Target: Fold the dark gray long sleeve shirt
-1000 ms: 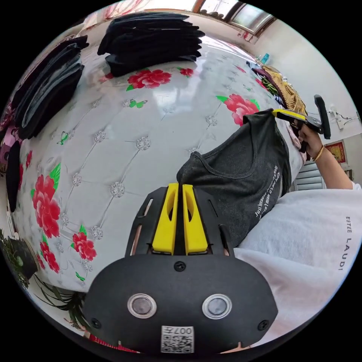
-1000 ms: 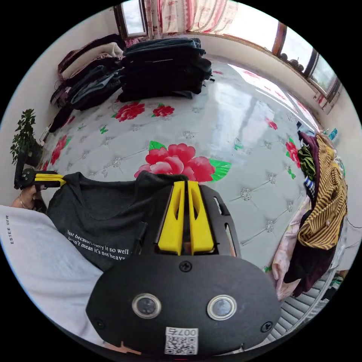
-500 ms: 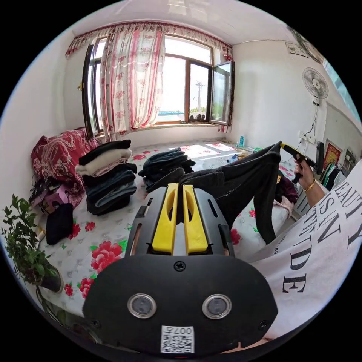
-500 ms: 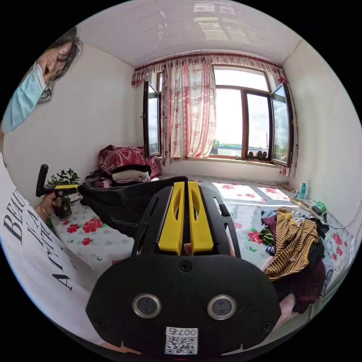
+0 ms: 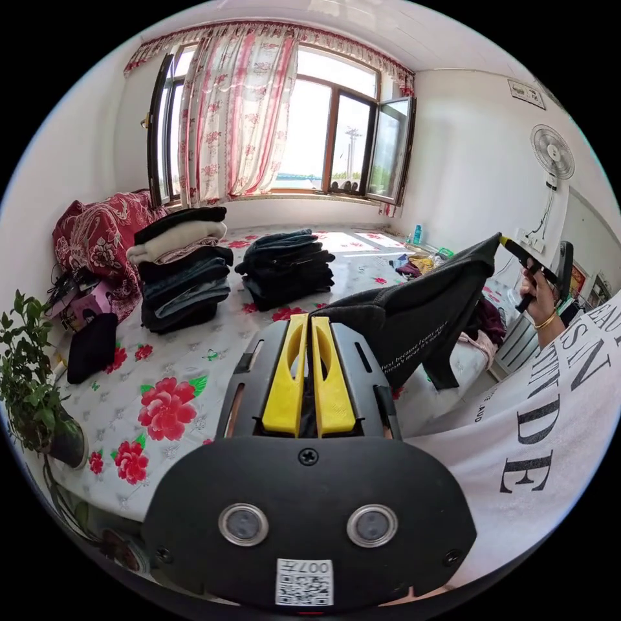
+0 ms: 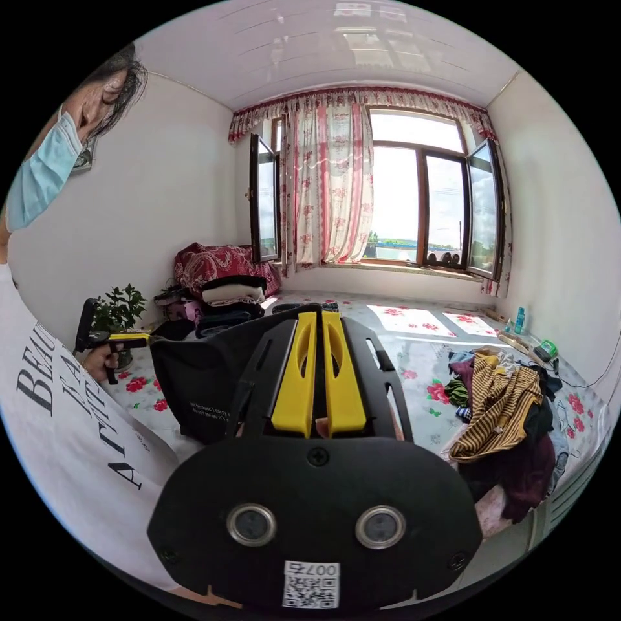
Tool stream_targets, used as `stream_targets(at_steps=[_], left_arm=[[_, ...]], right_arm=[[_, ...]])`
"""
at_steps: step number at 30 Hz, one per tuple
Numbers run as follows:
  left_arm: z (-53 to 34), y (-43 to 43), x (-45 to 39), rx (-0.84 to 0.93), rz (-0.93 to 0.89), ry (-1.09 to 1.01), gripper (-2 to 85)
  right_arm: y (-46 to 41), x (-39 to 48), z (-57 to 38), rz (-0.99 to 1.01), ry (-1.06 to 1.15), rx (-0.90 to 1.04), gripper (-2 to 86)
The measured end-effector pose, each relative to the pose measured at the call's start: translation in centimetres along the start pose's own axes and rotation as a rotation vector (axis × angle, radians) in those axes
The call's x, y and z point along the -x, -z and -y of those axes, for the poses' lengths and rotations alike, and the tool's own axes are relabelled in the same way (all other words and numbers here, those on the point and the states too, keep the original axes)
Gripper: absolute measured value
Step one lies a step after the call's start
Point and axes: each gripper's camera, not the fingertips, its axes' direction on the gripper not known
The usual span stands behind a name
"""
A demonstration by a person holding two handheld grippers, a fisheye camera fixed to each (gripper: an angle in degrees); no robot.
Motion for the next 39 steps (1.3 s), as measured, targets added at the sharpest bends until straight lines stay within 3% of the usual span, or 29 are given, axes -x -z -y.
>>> stream_targets(at_steps=[5,10,17,20,25,29,33,39], left_arm=[[2.3,8.8,-1.1,-0.236,0.014,0.013,-1.0],[4.6,20.3,-5.8,-0.599,0.127,-0.191,-1.0],[7.6,19.2,-7.0,-0.666,0.251,-0.271,-1.0],[11.1,12.4,-4.0,-0.549,0.224,-0.232,-0.9],[19.1,-9.3,7.0,-0.128,0.095,0.034,0.5],[18.9,-23.8,13.0,0.178,0.144,0.189,7.7],[10.9,-29.8,16.3,0.307,0.202,0.275,8.3],[-7.2,-34.4,14.6,0.617,0.158,0.27,7.9]], right_arm=[[3.9,1.8,1.9,-0.052,0.045,-0.11,-0.2],[10.5,4.7,4.5,-0.138,0.17,-0.367,-0.2],[8.4,4.2,8.2,-0.156,0.256,-0.415,-0.2],[1.6,1.3,10.5,-0.078,0.222,-0.297,-0.1],[-17.4,-4.0,13.6,-0.036,0.15,-0.015,0.4],[-30.8,-8.3,11.6,0.015,-0.012,0.236,2.0],[-38.5,-12.8,1.9,0.002,-0.155,0.497,4.2],[-39.6,-15.5,-16.9,-0.041,-0.232,0.873,5.8]])
